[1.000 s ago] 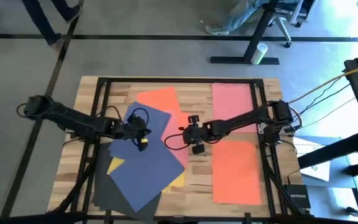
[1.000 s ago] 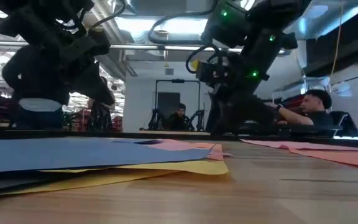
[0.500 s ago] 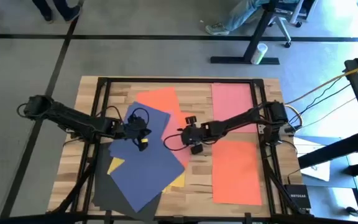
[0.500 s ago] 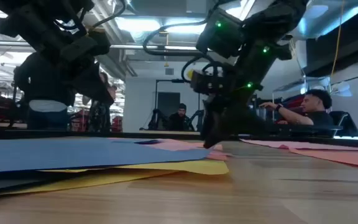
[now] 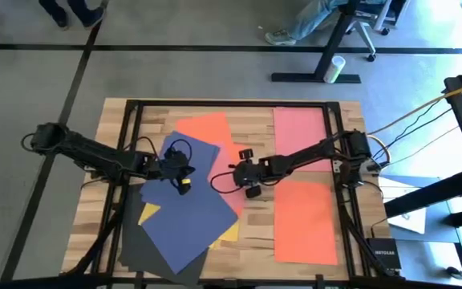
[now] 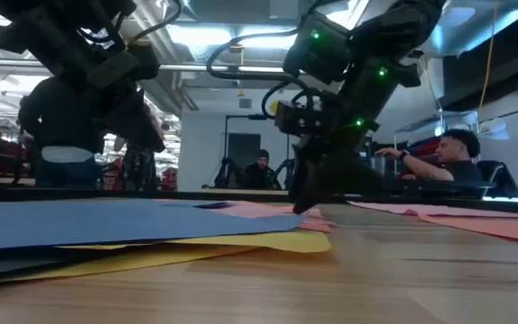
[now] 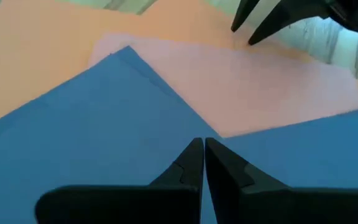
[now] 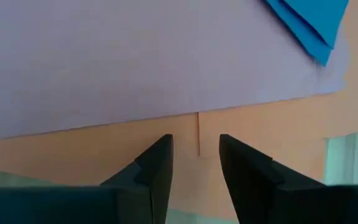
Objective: Organize paper
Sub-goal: Put the orange paper to the bottom right of the table
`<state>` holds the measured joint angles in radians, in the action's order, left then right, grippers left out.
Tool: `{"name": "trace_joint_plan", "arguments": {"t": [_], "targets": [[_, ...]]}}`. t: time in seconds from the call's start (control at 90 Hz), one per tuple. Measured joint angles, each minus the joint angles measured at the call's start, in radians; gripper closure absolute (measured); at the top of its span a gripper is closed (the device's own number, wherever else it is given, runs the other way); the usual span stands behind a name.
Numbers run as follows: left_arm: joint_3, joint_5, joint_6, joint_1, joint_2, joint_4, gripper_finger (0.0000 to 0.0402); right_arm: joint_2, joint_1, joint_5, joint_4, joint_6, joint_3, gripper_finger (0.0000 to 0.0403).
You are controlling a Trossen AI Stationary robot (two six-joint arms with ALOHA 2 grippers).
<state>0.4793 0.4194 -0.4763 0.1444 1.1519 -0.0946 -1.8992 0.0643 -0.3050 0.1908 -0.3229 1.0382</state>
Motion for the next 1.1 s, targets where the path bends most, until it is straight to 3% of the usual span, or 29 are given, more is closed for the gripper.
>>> {"name": "trace_joint_plan", "arguments": {"t": [0.467,0.7,1.1], "targets": [[0.001,-0.012,0.017,0.0,0.0,-0.006,0.04,0.0,0.0,0.0,0.017,0.003,0.001,0.0281],[0.104,-0.053,0.041,0.006,0.0,-0.217,0.04,0.002,0.001,-0.001,0.034,0.003,0.002,0.0281],[0.117,-0.318,0.096,-0.009,0.004,-0.209,0.04,0.002,0.001,0.0,0.036,0.003,0.002,0.0281]]}}
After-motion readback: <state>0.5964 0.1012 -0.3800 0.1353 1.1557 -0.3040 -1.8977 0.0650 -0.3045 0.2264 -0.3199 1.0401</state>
